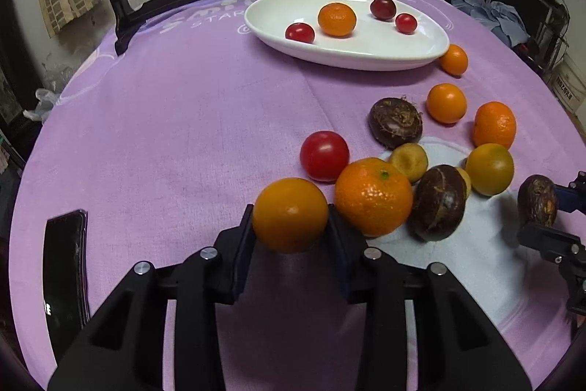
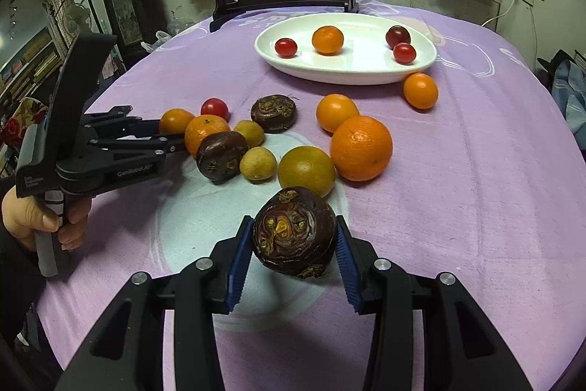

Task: Organize fruits
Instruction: 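Grasp a small orange tangerine with the left gripper, then place the passion fruit and tangerine on the white plate, opening both grippers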

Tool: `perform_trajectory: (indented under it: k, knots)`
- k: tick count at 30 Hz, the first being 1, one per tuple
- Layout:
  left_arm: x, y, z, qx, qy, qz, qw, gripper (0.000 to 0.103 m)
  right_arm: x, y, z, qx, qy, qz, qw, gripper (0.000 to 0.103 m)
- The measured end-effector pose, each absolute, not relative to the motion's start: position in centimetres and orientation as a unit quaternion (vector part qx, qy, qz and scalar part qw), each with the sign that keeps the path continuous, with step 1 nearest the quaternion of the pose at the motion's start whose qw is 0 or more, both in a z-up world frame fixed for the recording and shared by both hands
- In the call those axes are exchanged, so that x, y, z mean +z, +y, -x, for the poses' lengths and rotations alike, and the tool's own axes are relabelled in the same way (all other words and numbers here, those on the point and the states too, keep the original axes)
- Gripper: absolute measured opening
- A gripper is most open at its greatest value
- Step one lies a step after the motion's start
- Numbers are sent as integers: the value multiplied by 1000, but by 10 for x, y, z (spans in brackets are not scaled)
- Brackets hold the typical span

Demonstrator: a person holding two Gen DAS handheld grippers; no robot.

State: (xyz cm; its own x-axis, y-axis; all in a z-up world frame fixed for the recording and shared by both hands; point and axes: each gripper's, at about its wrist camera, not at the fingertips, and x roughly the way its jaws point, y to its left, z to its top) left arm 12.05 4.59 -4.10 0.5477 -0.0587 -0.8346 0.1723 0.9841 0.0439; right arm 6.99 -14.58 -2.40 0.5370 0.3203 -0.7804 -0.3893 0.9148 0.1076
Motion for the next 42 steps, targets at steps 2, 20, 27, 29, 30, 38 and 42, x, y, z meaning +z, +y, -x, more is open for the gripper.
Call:
perform_trajectory:
  k: [2, 20, 27, 29, 30, 38, 42]
  knots:
    - [-36, 47, -116, -63, 470, -56, 879, 36, -21, -148, -69, 203, 433, 40, 877, 44]
    - [64, 18, -124, -94, 407, -15, 909, 36, 52, -175, -101, 201, 355, 34, 912, 44]
    - [58, -15, -186, -101, 418, -19, 903, 37, 63, -164, -152, 215, 345, 45, 913, 44]
    - [47, -22, -207, -104, 431, -14, 896, 37, 57, -160, -170, 214, 352, 51, 910, 44]
    - [39, -25, -219, -101, 442, -9, 891, 37, 52, -159, -183, 215, 357, 55, 908, 44]
    - [-10, -26, -277, -76, 484, -5, 872, 37, 7, -164, -258, 204, 408, 48, 888, 44]
    - [-22, -20, -292, -67, 506, 7, 860, 37, -7, -167, -281, 200, 428, 32, 881, 45]
